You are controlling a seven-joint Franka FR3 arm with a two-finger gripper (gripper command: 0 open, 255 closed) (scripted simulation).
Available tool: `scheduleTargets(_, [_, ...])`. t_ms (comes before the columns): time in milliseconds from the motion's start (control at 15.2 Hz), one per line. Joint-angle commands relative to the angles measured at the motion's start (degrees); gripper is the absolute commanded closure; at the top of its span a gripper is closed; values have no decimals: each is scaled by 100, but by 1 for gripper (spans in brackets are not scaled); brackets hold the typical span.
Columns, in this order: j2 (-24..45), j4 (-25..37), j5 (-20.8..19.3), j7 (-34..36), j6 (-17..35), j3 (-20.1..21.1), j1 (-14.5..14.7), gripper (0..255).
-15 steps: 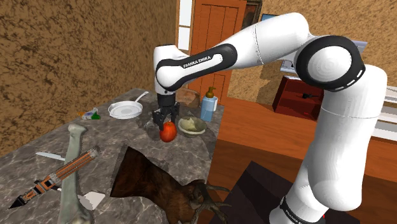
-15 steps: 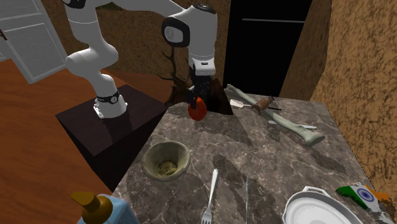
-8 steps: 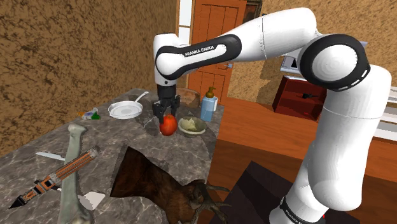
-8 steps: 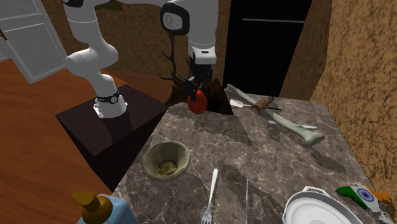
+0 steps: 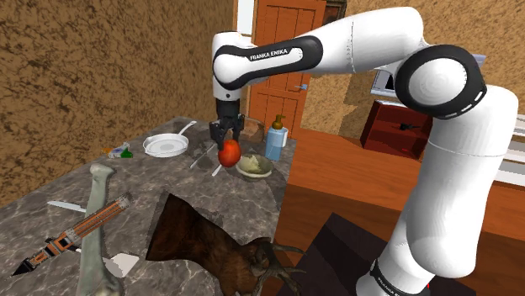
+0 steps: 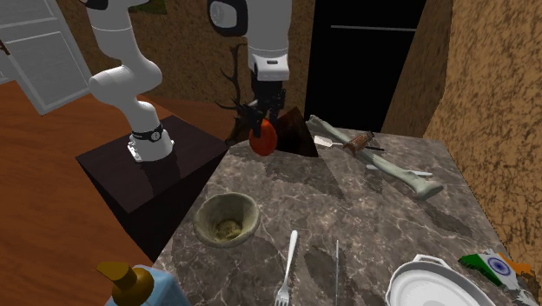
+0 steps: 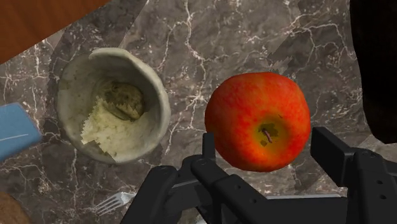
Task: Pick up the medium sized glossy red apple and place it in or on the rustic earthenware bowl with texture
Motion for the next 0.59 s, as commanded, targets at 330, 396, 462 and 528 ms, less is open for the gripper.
scheduleTargets(330, [169, 444, 22, -856, -268, -343, -503, 255])
scheduleTargets(396, [220, 543, 27, -978, -315, -391, -577, 255])
scheduleTargets(462, [277, 651, 33, -1100, -365, -438, -651, 255])
scheduleTargets(528, [340, 767, 40, -1222, -417, -484, -726, 255])
